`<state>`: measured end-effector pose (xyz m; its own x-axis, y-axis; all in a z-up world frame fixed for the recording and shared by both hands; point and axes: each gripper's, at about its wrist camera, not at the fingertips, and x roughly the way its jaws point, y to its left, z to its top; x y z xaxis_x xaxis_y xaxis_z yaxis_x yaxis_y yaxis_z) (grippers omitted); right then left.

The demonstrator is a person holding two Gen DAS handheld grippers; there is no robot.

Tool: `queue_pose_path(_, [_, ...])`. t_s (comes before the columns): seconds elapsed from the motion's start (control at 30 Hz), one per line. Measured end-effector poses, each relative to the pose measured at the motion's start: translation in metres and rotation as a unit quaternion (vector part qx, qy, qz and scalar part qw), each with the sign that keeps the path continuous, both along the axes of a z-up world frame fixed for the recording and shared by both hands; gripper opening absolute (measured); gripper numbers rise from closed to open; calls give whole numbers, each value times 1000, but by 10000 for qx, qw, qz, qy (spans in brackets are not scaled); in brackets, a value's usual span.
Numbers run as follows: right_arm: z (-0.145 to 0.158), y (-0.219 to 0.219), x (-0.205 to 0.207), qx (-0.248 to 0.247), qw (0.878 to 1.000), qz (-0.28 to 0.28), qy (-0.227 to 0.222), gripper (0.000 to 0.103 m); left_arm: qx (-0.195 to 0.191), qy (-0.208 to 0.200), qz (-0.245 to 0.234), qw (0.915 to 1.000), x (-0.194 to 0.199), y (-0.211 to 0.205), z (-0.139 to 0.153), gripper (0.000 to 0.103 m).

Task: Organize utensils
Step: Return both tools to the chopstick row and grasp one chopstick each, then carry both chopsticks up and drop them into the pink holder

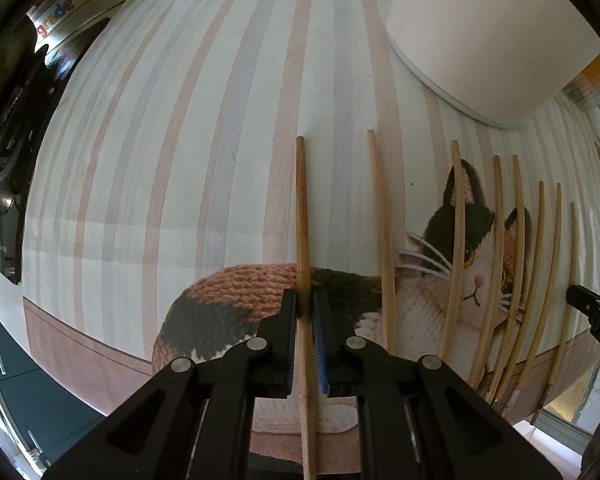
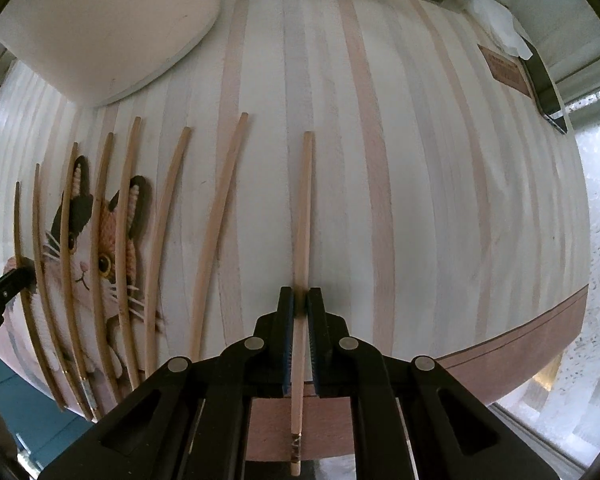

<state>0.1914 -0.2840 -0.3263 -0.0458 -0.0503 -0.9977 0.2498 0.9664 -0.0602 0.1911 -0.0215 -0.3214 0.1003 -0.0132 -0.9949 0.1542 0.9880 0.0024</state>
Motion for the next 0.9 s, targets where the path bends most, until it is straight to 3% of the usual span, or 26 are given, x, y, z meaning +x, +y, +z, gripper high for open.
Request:
queue_pose_path(0.33, [-3, 18, -2, -50, 9999, -81, -62, 7, 144, -35, -42, 9999, -2, -4, 0, 5])
queue_pose_path(0.47, [-2, 16, -7, 98, 9997, -193, -126, 7, 231, -231, -56, 9995, -5, -1, 11, 5])
queue_pose_path(0.67, [24, 14, -12, 117, 9982, -311, -503, 7, 154, -670, 11, 9976, -8, 1, 51, 5])
queue_pose_path(0.9, [80, 10, -8, 75, 9919, -415, -1195, 7, -90, -1365, 119, 9905, -6, -1, 118, 5])
